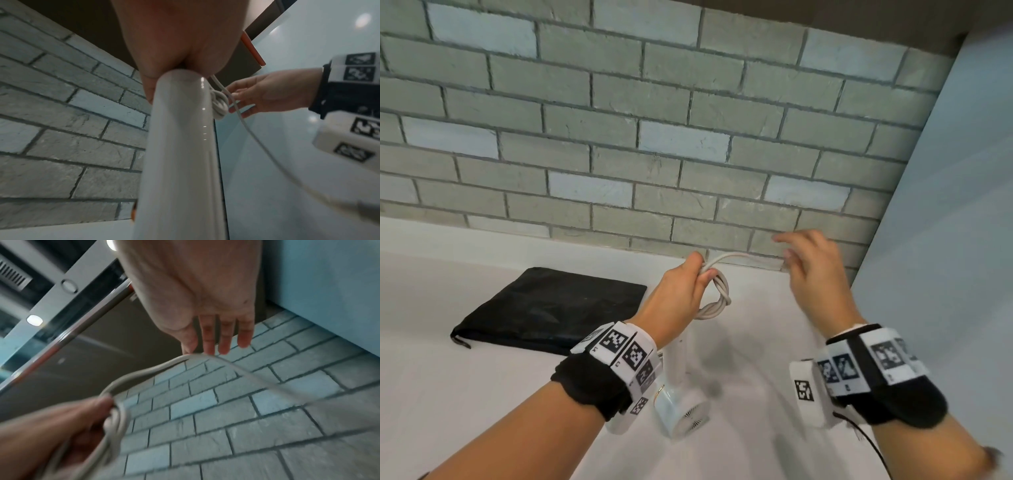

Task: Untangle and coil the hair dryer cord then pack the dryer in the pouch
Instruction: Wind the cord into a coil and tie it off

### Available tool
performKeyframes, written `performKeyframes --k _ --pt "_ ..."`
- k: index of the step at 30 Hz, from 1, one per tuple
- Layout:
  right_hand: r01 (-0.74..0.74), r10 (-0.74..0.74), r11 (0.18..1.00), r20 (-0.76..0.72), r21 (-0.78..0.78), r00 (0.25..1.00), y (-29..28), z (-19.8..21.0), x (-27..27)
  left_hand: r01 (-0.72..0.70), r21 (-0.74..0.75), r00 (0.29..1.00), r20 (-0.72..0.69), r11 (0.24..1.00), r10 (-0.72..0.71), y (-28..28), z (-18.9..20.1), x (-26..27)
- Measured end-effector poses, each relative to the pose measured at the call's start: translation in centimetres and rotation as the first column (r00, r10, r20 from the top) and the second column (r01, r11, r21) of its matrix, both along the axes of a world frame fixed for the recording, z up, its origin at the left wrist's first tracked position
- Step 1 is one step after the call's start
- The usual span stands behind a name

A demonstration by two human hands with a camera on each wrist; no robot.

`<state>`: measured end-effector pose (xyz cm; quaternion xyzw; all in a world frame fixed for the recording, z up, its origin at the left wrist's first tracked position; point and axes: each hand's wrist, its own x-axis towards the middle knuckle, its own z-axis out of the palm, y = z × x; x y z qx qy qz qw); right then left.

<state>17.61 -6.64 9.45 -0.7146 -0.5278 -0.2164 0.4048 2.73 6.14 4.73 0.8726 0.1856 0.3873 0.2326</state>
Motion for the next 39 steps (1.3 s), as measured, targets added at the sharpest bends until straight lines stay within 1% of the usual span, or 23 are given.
performKeyframes --k 2,4,5,6,8,9,11,12,14,16,18,21,23,26,27,28,30,32,33,35,36,37,39 --pt "-0.074 0.079 0.994 0.067 -0.076 0.995 0.8 -1.0 -1.6 0.002 -0.001 1.0 0.001 1.0 -0.002 0.0 0.0 0.1" --pt "-0.192 0.203 0.968 0.054 -0.163 0.978 1.4 -1.7 -3.3 0.013 -0.017 1.0 0.018 1.0 -0.012 0.0 0.0 0.2" --pt "-0.206 0.218 0.958 0.044 -0.199 0.975 1.7 -2.1 -3.8 0.021 -0.03 0.999 0.031 0.999 -0.02 -0.1 0.0 0.2" --pt "-0.16 0.183 0.96 0.083 -0.228 0.98 2.0 -2.5 -4.1 0.029 -0.043 0.999 0.043 0.999 -0.027 -0.1 0.0 0.1" --pt "-0.024 0.082 0.968 0.227 -0.249 0.97 2.4 -3.1 -4.1 0.04 -0.062 0.997 0.061 0.997 -0.036 -0.1 0.0 -0.1" --pt "-0.021 0.083 0.962 0.219 -0.27 0.972 2.6 -3.3 -4.2 0.045 -0.067 0.997 0.067 0.997 -0.04 -0.1 0.0 -0.2" --pt "-0.162 0.172 0.942 0.008 -0.295 0.985 3.0 -3.6 -4.8 0.054 -0.078 0.996 0.077 0.995 -0.048 -0.1 0.0 -0.2" --pt "-0.232 0.213 0.931 -0.098 -0.281 0.972 3.3 -3.8 -4.9 0.06 -0.084 0.995 0.084 0.995 -0.053 -0.1 0.1 -0.1" --pt "-0.282 0.246 0.943 -0.199 -0.175 0.949 3.8 -4.0 -5.0 0.076 -0.09 0.993 0.098 0.993 -0.067 -0.3 0.1 0.0" --pt "-0.321 0.278 0.944 -0.346 -0.072 0.896 3.9 -4.1 -5.0 0.086 -0.096 0.992 0.102 0.992 -0.076 -0.5 0.2 0.0" --pt "-0.387 0.333 0.922 -0.515 0.003 0.79 3.9 -4.2 -5.1 0.094 -0.102 0.991 0.105 0.99 -0.084 -0.5 0.3 0.0" --pt "-0.462 0.423 0.874 -0.698 0.148 0.577 3.9 -4.5 -5.2 0.082 -0.092 0.992 0.107 0.992 -0.072 -0.4 0.1 0.2" --pt "-0.505 0.491 0.824 -0.77 0.257 0.408 3.9 -4.5 -5.3 0.072 -0.09 0.991 0.116 0.993 -0.061 -0.3 0.0 0.3" --pt "-0.517 0.556 0.742 -0.823 0.427 0.118 3.7 -4.1 -5.4 0.072 -0.077 0.99 0.131 0.994 -0.062 -0.5 0.0 0.3" --pt "-0.503 0.56 0.729 -0.827 0.465 0.048 3.7 -4.0 -5.4 0.075 -0.069 0.989 0.132 0.995 -0.065 -0.6 0.0 0.3" --pt "-0.501 0.56 0.724 -0.828 0.475 0.025 3.6 -3.9 -5.4 0.076 -0.064 0.989 0.132 0.995 -0.067 -0.6 0.0 0.3" --pt "-0.527 0.538 0.739 -0.838 0.419 0.088 3.6 -3.8 -5.5 0.076 -0.065 0.988 0.138 0.995 -0.067 -0.7 0.0 0.4" --pt "-0.533 0.51 0.775 -0.834 0.34 0.209 3.7 -3.8 -5.7 0.073 -0.078 0.987 0.147 0.994 -0.06 -0.7 0.0 0.5" --pt "-0.511 0.493 0.805 -0.819 0.302 0.293 3.8 -4.0 -5.8 0.068 -0.088 0.987 0.148 0.994 -0.055 -0.7 0.0 0.5" --pt "-0.417 0.42 0.884 -0.747 0.209 0.515 3.8 -4.4 -5.7 0.041 -0.098 0.988 0.154 0.994 -0.026 -0.3 0.0 0.4" --pt "-0.361 0.378 0.914 -0.713 0.186 0.591 3.7 -4.7 -5.6 0.018 -0.096 0.987 0.159 0.995 -0.002 0.0 -0.1 0.3" --pt "-0.316 0.349 0.931 -0.702 0.183 0.62 3.6 -4.9 -5.4 -0.003 -0.091 0.987 0.16 0.996 0.018 0.1 -0.1 0.2" --pt "-0.255 0.308 0.949 -0.714 0.185 0.629 3.2 -5.4 -5.1 -0.003 -0.082 0.987 0.158 0.997 0.016 -0.1 -0.1 0.3"
